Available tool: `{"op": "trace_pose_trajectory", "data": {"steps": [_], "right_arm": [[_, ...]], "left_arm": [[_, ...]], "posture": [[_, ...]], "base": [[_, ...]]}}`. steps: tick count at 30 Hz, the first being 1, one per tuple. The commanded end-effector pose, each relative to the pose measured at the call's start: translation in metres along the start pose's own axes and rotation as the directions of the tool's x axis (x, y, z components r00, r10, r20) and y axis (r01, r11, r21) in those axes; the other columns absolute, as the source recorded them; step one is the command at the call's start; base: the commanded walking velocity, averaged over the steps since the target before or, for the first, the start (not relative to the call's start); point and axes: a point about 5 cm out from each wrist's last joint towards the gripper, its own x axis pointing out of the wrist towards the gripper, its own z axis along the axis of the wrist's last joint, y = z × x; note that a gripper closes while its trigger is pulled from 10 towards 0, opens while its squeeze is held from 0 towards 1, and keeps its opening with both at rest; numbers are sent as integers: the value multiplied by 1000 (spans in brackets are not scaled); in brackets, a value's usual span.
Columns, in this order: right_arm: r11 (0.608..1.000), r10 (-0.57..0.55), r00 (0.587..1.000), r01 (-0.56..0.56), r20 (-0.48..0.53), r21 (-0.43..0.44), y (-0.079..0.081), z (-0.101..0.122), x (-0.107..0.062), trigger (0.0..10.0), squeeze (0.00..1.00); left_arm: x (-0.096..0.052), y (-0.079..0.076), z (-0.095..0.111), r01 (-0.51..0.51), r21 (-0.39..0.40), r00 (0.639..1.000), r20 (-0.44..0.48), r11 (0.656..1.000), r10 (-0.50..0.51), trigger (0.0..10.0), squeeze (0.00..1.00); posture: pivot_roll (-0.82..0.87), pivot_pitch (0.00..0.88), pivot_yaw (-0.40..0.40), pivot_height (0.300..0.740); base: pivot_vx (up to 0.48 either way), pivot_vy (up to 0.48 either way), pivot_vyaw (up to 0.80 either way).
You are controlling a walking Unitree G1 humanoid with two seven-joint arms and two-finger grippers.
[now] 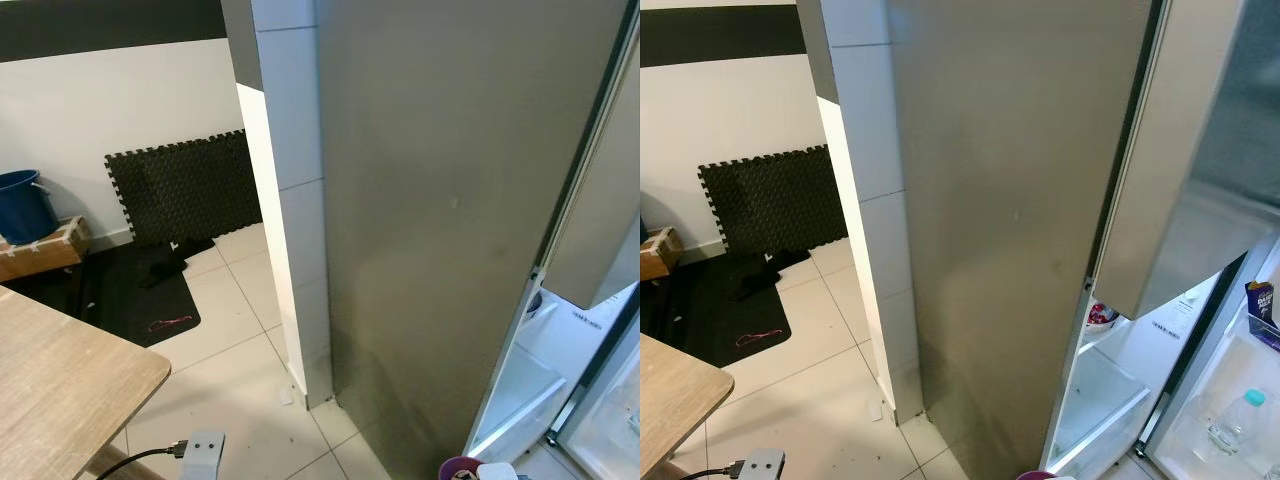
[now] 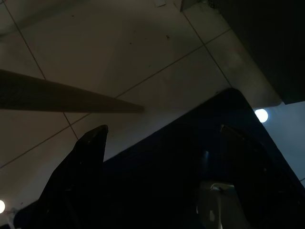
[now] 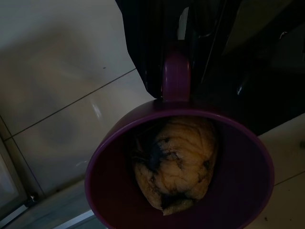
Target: Restocking fridge
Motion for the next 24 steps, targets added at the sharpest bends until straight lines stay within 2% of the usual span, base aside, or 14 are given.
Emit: {"op": "trace_pose_trajectory", "data": {"steps": [1,5,12,24], "right_arm": [[1000,2,1000,-2,6,17,1,-1,0,10000,0],[1000,0,1000,0,10,20,-1,3,1,10000,0],[1000,0,1000,-1,24,24,-2,7,1,10000,0],[1000,11,999,-11,31,5,-3,9,2,10000,0]], "left_arm": [[0,-4,-5,10,-8,1000,-16,1000,-10,10000,0],[0,-5,-5,14,-17,1000,-17,1000,-14,10000,0],[0,-4,-4,3,-55,1000,-4,998,-3,10000,0],[0,-4,-4,0,-57,1000,0,998,0,10000,0]], "posture": [[-57,92,16,734],[-57,92,16,734],[-55,97,14,734],[-56,100,14,734]], "base": [[0,0,0],[0,-63,0],[0,-290,0],[0,-301,0]]}}
